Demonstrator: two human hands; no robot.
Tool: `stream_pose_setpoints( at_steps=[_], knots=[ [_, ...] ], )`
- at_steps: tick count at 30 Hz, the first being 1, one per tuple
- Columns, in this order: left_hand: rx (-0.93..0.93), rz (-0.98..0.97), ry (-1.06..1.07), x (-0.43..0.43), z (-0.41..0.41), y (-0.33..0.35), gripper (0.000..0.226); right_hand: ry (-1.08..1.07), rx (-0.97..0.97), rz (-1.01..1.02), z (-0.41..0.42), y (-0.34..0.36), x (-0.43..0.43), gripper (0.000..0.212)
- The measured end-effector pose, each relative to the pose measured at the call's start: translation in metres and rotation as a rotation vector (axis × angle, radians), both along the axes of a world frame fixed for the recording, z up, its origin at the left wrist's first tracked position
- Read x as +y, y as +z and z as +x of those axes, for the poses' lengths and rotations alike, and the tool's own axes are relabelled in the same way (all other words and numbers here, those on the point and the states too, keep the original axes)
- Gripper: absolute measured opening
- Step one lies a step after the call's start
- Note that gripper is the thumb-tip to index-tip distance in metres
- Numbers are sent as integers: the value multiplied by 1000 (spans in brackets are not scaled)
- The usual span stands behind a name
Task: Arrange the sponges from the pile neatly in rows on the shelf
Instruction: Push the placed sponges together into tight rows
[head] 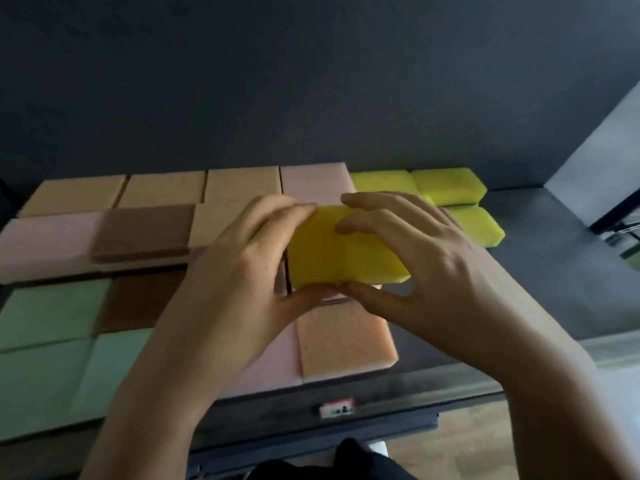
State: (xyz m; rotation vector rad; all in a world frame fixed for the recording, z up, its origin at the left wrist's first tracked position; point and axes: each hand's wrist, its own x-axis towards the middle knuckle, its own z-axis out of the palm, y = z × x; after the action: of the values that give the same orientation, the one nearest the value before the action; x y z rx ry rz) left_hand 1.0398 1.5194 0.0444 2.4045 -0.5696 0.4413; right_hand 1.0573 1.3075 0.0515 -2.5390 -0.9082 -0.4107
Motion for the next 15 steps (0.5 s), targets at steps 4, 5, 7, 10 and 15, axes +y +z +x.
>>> stream_pose_setpoints(
  at_steps=[4, 5, 7, 10, 15],
  knots=[
    [-3, -8, 12, -63, 14, -6, 70, -3, -33, -33, 16, -3, -62, 51],
    [-16, -2, 19, -77, 18, -8, 70, -2, -28, -40, 20, -5, -77, 51],
    [-32, 12, 29, -104, 28, -15, 69, 6, -3, -45, 29, -10, -103, 49],
    [-6, 6, 20, -138, 38, -27, 69, 21, 41, -54, 41, -16, -139, 45],
    [20, 56, 38, -170, 53, -35, 72, 28, 76, -44, 62, -28, -179, 46]
  ],
)
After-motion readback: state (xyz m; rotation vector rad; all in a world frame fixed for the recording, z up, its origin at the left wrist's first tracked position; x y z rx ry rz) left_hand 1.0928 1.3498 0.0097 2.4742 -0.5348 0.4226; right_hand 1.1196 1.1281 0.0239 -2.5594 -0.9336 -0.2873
